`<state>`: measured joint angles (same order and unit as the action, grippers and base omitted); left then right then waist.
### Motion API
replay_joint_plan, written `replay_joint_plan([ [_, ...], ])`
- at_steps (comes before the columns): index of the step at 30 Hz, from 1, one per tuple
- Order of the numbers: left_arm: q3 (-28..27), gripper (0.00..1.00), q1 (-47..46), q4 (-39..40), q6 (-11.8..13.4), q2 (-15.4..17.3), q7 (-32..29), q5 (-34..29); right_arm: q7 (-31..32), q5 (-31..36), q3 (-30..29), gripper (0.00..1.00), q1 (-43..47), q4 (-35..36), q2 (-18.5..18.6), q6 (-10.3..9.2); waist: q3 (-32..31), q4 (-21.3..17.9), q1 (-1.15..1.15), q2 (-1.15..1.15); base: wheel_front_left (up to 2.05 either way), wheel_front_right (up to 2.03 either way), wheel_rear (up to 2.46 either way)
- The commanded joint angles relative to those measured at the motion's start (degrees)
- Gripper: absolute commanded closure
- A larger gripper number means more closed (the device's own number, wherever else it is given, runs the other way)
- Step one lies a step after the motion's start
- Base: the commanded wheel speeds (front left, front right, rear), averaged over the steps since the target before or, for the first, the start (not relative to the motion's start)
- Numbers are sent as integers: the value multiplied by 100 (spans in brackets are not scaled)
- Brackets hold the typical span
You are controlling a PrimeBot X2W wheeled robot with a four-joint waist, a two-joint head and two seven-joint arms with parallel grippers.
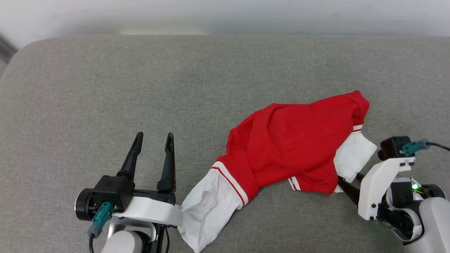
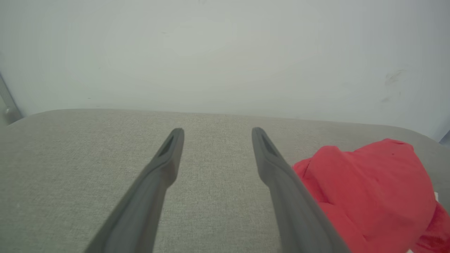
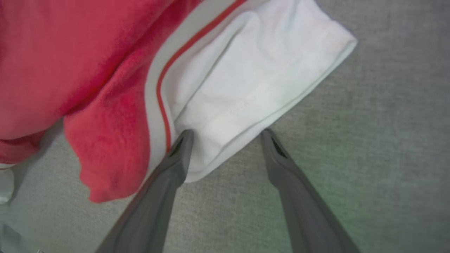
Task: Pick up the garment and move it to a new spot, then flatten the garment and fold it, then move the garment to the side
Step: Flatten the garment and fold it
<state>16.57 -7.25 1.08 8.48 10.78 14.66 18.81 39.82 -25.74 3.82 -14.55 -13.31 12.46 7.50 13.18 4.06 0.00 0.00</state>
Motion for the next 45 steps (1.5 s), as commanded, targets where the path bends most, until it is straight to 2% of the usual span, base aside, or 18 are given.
replay_joint_plan([
  [1,-1,0,-80,-28,-26,-25,26,-32,212,-61,148,0,18,-278,6,-2,103,106,0,0,0,0,0],
  [4,-50,0,-89,-53,-9,-42,40,-32,395,-180,315,0,29,-497,4,-1,136,128,0,0,0,0,0],
  [5,-60,0,-84,-56,-7,-51,44,-34,408,-206,341,79,36,-519,11,-1,141,126,0,0,0,0,0],
  [6,-76,0,-74,-63,-2,-56,48,-37,421,-230,361,100,25,-526,25,-1,139,116,0,0,0,0,0],
  [13,-135,0,-34,-106,-27,-59,59,-56,37,-94,-126,100,-63,36,378,-5,-6,-30,0,0,0,0,0],
  [19,-155,0,55,-108,-43,-63,63,-54,89,129,-1014,100,292,660,412,-2,-134,-153,0,0,0,0,0],
  [23,-169,0,80,-90,-42,-69,63,-55,177,271,-1480,100,607,894,266,-2,-166,-192,0,0,0,0,0],
  [24,-182,0,106,-79,-40,-60,58,-53,238,241,-1682,100,774,924,96,-2,-179,-226,0,0,0,0,0],
  [30,-168,0,100,-93,-72,-40,53,-50,78,310,-1778,100,993,602,-189,-2,-171,-256,0,0,0,0,0],
  [31,-162,0,80,-115,-75,-29,53,-54,-213,300,-1778,0,955,492,-259,-2,-178,-250,0,0,0,0,0],
  [34,-183,0,88,-149,-54,0,53,-58,-541,276,-1705,0,947,407,-336,-2,-219,-249,0,0,0,0,0],
  [39,-237,0,242,-204,2,55,43,-8,-1827,270,-1648,0,910,426,-433,-2,-432,-278,0,0,0,0,0],
  [45,-292,0,395,-258,33,124,-11,54,-3237,567,-1427,0,1054,494,-513,-2,-723,-291,0,0,0,0,0],
])
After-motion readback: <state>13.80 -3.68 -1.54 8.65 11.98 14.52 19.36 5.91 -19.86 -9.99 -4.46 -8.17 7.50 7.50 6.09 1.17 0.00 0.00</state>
